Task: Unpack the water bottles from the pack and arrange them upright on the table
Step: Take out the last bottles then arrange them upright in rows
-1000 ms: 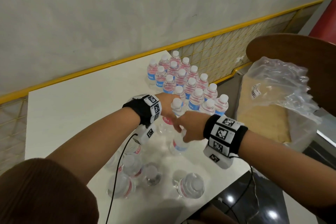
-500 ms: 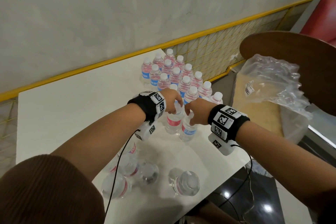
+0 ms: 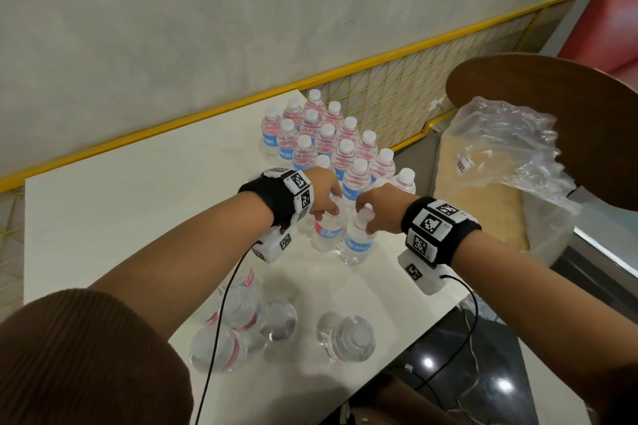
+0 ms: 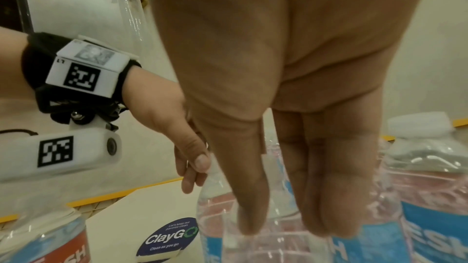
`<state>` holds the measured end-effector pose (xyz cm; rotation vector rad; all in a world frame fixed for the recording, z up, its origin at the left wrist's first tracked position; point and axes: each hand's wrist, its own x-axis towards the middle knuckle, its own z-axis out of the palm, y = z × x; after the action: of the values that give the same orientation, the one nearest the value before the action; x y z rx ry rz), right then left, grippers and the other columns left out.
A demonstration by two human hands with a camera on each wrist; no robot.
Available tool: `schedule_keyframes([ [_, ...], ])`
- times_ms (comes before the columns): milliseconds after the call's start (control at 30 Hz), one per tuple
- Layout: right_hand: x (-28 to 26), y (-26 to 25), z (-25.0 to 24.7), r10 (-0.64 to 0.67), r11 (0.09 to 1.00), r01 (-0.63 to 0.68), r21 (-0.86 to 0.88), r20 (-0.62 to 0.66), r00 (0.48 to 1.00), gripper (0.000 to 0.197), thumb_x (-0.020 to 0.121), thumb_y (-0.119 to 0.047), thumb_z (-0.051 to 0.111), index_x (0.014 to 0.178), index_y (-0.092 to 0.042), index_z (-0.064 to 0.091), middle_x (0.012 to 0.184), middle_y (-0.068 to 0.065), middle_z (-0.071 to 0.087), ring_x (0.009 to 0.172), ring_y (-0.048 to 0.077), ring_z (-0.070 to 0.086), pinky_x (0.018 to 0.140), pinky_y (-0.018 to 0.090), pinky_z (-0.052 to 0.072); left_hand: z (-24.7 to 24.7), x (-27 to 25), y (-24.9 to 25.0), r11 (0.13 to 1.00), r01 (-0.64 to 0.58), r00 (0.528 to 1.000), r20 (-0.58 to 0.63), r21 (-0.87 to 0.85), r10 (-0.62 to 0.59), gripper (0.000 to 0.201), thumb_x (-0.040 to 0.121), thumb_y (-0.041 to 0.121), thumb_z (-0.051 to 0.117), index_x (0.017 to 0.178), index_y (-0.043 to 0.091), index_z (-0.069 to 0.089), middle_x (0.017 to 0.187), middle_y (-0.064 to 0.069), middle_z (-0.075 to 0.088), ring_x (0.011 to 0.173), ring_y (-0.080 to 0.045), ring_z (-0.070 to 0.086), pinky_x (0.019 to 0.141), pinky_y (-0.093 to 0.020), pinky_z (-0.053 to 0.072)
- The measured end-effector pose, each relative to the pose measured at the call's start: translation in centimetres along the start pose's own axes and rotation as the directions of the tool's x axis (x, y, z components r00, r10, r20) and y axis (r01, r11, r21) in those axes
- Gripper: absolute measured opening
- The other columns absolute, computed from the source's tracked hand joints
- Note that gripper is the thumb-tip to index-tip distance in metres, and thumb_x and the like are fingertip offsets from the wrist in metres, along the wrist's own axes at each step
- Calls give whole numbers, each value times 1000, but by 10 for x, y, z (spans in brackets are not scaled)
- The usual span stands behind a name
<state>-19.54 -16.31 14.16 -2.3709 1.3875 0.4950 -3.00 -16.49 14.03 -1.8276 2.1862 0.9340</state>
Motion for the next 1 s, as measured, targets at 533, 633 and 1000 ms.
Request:
schedule_keyframes([
  [533,-2,4,12,-1,994,15,112,-124,992,33,88,-15,62,120,-9,60,115,12,64,108,29,58,90,34,46,4,6,-1,998,-54,998,-40,-22,53,31,94,21,54,125,20,59,91,-3,61,82,-27,72,80,-31,55],
  [633,0,4,14,7,992,12,128,-145,989,27,87,-11,61,114,-7,62,110,13,66,104,30,59,81,30,44,3,7,-2,999,-45,998,-43,-29,44,30,94,20,54,124,19,60,76,1,59,82,-27,72,77,-29,53],
  [1000,10,5,21,90,978,-53,201,-183,979,34,85,-19,66,118,-11,60,113,12,62,107,29,57,86,33,47,4,9,3,998,-35,998,-52,58,38,39,97,23,49,136,18,48,127,-11,59,86,-29,71,81,-34,55],
])
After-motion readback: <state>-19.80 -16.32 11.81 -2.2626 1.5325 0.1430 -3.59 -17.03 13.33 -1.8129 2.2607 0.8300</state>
